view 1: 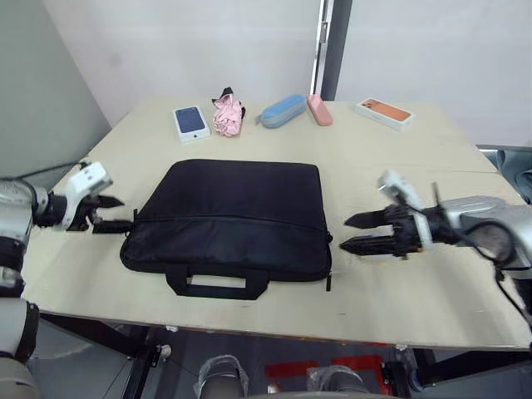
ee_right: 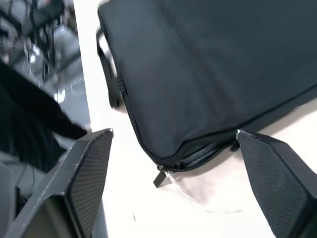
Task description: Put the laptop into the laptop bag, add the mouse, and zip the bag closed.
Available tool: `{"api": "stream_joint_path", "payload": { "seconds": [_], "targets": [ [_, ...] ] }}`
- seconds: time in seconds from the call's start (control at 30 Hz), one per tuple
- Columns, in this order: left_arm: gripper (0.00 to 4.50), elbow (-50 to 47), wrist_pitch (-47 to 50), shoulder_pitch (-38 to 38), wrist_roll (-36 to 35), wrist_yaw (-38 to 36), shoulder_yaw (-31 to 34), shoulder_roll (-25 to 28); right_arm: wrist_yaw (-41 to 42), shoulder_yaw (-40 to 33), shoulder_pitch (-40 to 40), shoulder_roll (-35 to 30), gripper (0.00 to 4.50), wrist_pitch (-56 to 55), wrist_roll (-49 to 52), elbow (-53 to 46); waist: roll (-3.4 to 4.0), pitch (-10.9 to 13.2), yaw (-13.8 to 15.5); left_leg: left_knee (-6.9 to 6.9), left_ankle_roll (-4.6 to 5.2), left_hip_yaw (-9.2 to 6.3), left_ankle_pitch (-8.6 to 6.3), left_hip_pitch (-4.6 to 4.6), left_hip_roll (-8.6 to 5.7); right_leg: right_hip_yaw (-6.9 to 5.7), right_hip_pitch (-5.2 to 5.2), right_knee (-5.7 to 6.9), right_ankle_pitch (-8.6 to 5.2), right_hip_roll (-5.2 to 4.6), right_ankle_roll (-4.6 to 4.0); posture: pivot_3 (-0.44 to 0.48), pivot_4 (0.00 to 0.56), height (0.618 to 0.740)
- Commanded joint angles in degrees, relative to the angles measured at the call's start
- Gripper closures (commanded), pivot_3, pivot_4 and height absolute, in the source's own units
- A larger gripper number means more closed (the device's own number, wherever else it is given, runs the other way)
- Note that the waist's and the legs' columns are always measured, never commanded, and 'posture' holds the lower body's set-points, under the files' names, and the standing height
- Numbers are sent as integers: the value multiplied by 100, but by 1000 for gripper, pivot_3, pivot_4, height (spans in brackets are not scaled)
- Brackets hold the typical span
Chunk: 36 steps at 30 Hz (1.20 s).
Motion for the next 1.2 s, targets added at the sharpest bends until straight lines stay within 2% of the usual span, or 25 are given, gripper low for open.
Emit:
{"api": "stream_joint_path", "payload": {
  "seconds": [0.03,0.1,0.2,0.3,0.4,0.53,0.67,0.83,1.0,1.2],
  "targets": [
    [109,-1623,367,-345,-1098,-561,310,-508,133,-1052,395,-495,513,-258,202,-423,0,0,92,0,0,-1,0,0,0,-1,1,-1,0,0,0,0,150,740],
    [109,-2521,877,-293,-1652,-695,314,-856,172,-1449,760,-685,513,-435,214,-594,-1,0,157,2,1,2,0,0,-4,-2,3,-1,0,-8,-1,0,150,740],
    [109,-3631,980,-33,-2093,-743,-31,-1551,181,-1860,1571,-907,513,-889,-144,-987,-2,0,144,6,4,4,-1,-5,-4,0,0,0,0,-7,-1,0,150,740],
    [109,-4187,832,196,-2120,-714,-579,-2250,22,-2120,2103,-939,513,-1008,-205,-1371,-1,0,99,6,9,13,-1,-6,-3,9,-2,8,0,-4,0,0,150,740],
    [109,-4168,395,411,-1896,-848,-1115,-2736,-219,-2296,2464,-869,513,-963,-169,-1756,-1,0,32,18,11,14,0,-5,0,14,-4,23,0,-1,0,0,150,740],
    [1263,-3293,-582,522,-1324,-885,-1846,-3018,-435,-2784,3050,-702,470,-892,-133,-2063,-1,0,11,21,13,14,0,1,0,16,1,25,-2,-1,3,0,150,740],
    [2649,-2084,-1131,229,-929,-642,-1932,-3550,-584,-2759,3383,-669,470,-1235,-442,-2068,-1,0,-2,32,20,16,0,-1,-3,20,-1,21,3,-3,9,0,150,740],
    [4464,-1230,-1832,86,-422,-488,-2024,-3954,-1063,-1408,2722,-880,470,-1815,-1193,-1574,-2,-1,-63,33,27,17,1,0,-11,22,3,22,5,-11,11,0,150,740],
    [4490,-1164,-1988,150,-307,-521,-1999,-4043,-1018,432,1395,-857,470,-2346,-2019,-731,-1,-1,-143,31,28,15,2,0,-13,21,2,29,5,-13,12,0,150,740],
    [4490,-1065,-2428,317,54,-502,-2153,-3909,-789,1780,416,-648,470,-2403,-2708,315,0,-2,-141,32,31,16,3,2,-13,20,5,28,5,-13,11,0,150,740]
  ]
}}
